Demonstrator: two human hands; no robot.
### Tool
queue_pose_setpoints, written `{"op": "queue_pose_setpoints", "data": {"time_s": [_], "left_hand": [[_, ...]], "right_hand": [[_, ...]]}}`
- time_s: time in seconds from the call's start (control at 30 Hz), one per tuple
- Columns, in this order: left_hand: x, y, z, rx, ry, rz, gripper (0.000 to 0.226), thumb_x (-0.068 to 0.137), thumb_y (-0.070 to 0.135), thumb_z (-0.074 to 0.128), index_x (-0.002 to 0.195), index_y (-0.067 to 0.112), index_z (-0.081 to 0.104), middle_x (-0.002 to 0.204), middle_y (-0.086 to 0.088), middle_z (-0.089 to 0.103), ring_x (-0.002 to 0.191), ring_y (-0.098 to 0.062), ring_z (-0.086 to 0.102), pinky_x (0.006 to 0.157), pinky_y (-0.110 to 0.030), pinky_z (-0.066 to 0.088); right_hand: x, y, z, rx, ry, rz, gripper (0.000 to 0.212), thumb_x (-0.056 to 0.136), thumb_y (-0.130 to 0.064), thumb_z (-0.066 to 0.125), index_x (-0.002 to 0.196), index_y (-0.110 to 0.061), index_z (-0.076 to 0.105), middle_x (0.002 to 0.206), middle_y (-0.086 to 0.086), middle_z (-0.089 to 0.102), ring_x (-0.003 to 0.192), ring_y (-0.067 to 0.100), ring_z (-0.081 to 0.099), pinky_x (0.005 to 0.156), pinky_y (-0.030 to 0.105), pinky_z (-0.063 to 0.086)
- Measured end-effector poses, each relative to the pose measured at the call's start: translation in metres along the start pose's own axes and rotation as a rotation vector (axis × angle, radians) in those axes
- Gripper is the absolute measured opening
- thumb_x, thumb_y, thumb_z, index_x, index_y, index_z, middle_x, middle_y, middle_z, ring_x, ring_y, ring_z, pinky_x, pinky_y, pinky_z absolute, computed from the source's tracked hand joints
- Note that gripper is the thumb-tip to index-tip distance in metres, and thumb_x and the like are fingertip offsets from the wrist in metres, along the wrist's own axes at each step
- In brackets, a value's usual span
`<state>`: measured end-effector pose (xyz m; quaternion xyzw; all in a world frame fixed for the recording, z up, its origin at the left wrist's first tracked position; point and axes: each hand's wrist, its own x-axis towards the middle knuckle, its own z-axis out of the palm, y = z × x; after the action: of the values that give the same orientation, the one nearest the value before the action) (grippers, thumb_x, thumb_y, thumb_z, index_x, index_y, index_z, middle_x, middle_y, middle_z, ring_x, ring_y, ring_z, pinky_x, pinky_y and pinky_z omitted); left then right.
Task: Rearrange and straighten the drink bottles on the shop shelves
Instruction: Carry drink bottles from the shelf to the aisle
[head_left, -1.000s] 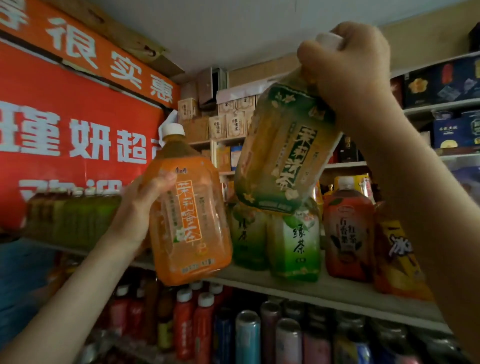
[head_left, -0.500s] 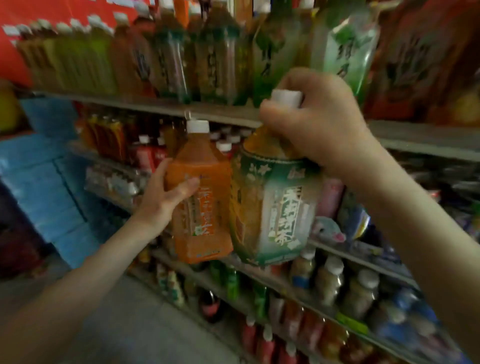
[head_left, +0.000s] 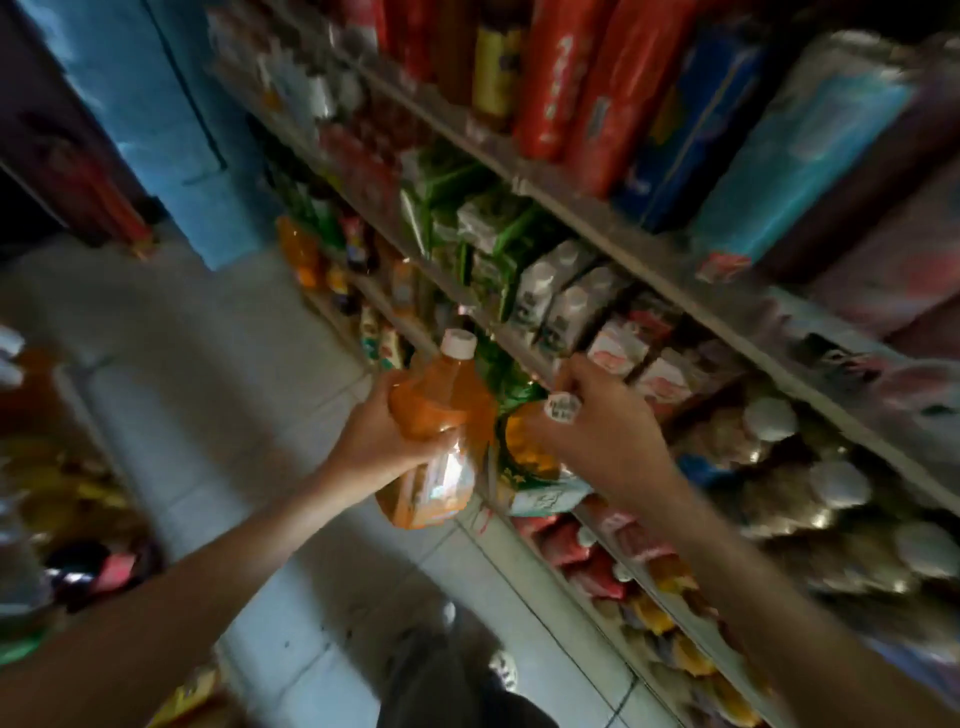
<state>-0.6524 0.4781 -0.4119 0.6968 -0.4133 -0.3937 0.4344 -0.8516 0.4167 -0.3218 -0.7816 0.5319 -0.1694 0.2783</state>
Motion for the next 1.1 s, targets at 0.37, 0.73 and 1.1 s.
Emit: {"op": "queue_pose_setpoints", "data": {"time_s": [0.37, 0.73, 1.1], "left_hand": [[0.05, -0.191, -0.034, 0.081, 0.142, -0.274, 0.068, 0.063, 0.032, 0.085, 0.113, 0.023, 0.04, 0.1, 0.01, 0.056, 0.094, -0.012, 0.057, 0.073, -0.023, 0.045], [0.127, -0.372, -0.053, 0.11, 0.348, -0.488, 0.078, 0.059, 0.036, 0.087, 0.113, 0.029, 0.031, 0.087, 0.014, 0.053, 0.072, -0.003, 0.057, 0.051, -0.005, 0.039], [0.229, -0.577, 0.052, -0.049, 0.436, -0.609, 0.074, 0.056, 0.027, 0.086, 0.108, 0.028, 0.033, 0.089, 0.012, 0.055, 0.076, -0.006, 0.058, 0.057, -0.02, 0.045]], "right_hand": [[0.059, 0.068, 0.231, 0.007, -0.354, 0.343, 0.03, 0.073, -0.03, 0.067, 0.089, -0.016, 0.046, 0.084, 0.006, 0.056, 0.079, 0.025, 0.055, 0.064, 0.029, 0.039], [0.116, 0.147, 0.432, 0.132, -0.4, 0.566, 0.029, 0.079, -0.012, 0.067, 0.097, -0.015, 0.044, 0.088, 0.009, 0.056, 0.081, 0.035, 0.061, 0.069, 0.055, 0.053], [0.175, 0.302, 0.635, -0.036, -0.554, 0.508, 0.038, 0.088, -0.034, 0.051, 0.121, -0.014, 0.052, 0.099, 0.016, 0.064, 0.082, 0.038, 0.065, 0.071, 0.05, 0.055]]}}
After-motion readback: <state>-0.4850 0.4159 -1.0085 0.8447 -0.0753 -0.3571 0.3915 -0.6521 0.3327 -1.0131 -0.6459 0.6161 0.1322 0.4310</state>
